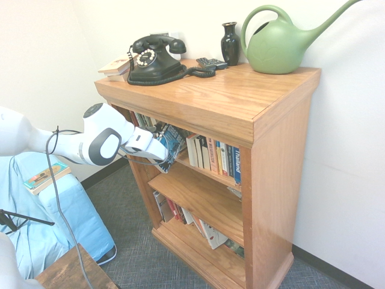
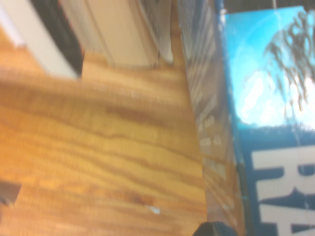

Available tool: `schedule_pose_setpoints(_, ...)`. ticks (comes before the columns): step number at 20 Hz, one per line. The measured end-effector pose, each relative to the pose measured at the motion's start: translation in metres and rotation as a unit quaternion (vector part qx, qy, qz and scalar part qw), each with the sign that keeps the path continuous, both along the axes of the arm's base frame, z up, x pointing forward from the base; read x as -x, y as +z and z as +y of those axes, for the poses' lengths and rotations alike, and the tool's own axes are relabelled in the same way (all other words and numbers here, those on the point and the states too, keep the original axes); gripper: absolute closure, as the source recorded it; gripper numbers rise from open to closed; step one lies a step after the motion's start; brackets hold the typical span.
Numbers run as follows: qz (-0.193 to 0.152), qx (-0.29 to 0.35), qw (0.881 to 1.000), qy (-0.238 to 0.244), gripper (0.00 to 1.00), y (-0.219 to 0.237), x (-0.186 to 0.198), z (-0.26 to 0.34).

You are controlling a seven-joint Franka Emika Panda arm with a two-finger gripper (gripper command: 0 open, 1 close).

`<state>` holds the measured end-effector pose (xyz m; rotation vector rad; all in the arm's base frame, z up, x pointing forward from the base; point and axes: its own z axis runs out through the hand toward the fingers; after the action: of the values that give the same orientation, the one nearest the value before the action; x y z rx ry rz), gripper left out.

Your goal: Put the book on the shelf

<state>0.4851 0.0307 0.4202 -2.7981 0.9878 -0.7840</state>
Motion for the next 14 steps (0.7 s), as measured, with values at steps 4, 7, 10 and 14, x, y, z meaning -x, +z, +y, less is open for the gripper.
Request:
schedule_pose_setpoints(4,-0.008,-0.017,1.0,-0.023,1.0,-0.003,-0.012,0.021)
schedule_pose_setpoints(7,-0.011,-0.025,0.999,-0.035,1.0,-0.005,-0.02,0.032)
schedule_pose_setpoints(10,-0.017,-0.031,0.998,-0.048,1.0,-0.002,-0.032,0.032)
schedule_pose_setpoints(14,-0.021,-0.037,0.997,-0.063,1.0,-0.002,-0.047,0.032)
